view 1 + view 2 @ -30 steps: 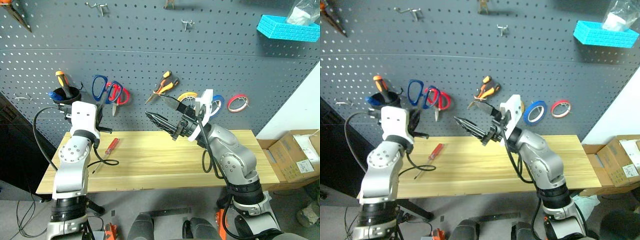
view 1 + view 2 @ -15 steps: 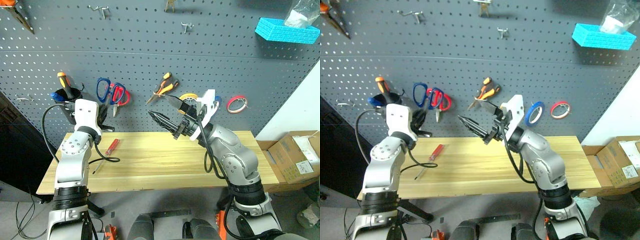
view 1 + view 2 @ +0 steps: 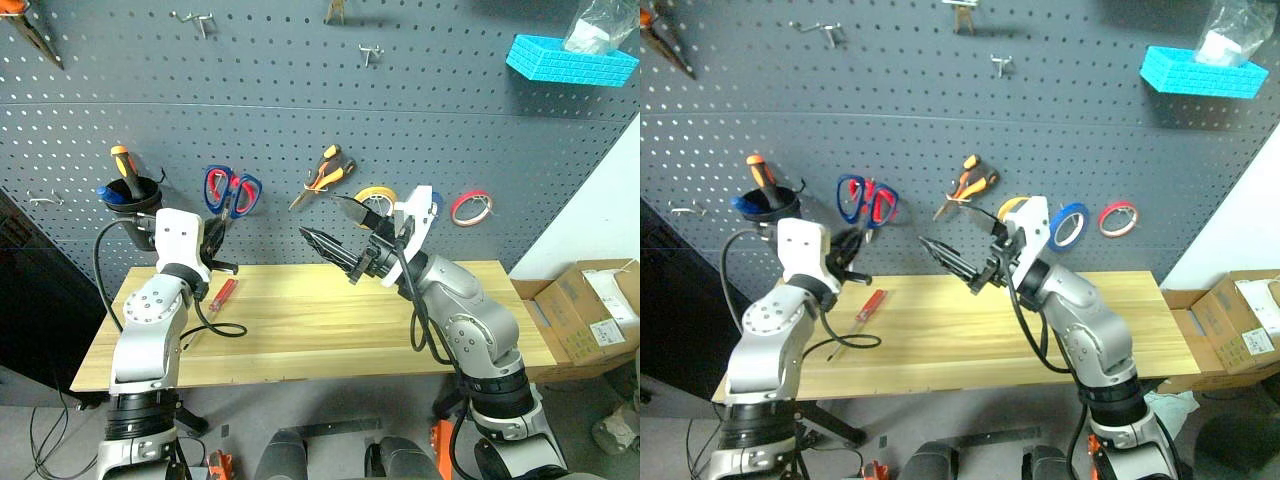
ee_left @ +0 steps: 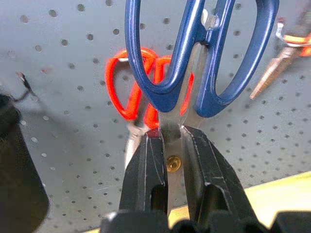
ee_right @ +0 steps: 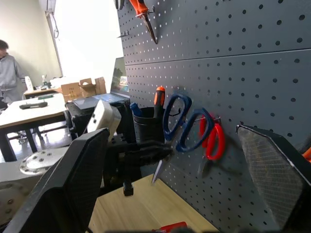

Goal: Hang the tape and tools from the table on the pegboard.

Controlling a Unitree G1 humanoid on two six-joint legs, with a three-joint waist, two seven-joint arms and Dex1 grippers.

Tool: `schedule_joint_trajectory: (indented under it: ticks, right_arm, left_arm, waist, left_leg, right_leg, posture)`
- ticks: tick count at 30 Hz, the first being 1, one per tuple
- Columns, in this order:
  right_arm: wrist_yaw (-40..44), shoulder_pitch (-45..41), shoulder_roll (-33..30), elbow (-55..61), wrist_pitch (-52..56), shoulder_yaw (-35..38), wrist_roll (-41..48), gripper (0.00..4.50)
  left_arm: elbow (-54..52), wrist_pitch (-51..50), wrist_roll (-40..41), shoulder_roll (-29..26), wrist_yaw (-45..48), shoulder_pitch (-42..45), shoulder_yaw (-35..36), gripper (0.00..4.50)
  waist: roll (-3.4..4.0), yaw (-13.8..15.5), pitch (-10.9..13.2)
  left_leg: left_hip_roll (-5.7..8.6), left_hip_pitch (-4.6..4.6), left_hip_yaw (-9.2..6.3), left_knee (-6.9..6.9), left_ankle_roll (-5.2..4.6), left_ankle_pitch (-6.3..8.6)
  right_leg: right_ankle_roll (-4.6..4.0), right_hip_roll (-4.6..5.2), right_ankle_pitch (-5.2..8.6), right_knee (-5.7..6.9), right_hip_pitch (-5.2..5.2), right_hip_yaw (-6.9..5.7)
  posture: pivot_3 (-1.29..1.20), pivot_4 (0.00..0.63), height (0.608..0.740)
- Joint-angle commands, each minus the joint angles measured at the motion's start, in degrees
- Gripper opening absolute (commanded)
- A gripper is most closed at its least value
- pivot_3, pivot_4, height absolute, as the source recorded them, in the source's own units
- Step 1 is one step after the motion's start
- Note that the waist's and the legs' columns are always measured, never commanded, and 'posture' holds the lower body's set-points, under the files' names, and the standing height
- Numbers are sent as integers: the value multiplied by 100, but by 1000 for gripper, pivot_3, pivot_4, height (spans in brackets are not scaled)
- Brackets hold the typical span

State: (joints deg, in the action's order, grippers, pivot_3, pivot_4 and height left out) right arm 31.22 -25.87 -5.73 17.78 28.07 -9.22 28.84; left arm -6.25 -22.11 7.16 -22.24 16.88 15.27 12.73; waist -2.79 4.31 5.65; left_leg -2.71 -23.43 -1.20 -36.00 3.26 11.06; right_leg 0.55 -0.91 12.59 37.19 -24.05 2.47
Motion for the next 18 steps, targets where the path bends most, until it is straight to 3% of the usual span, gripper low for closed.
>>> schedule_joint_trajectory:
  ticks: [1, 18]
  right_arm:
    - [2, -48, 0, 211, -80, 33, 45, 4500]
    - [-85, 48, -64, 321, -18, 38, 35, 4500]
  left_arm:
    - [-113, 101, 77, -10, -31, 96, 38, 207]
    - [990, 472, 88, -211, 120, 523, 71, 207]
  waist:
    - [0, 0, 0]
    - [0, -8, 0]
  left_leg:
    - [0, 0, -1, 0, 0, 0]
    - [0, 1, 3, 0, 0, 0]
  right_leg:
    - [-1, 0, 0, 0, 0, 0]
    - [1, 0, 0, 0, -1, 2]
  posture:
    - [186, 32, 740]
    - [162, 38, 740]
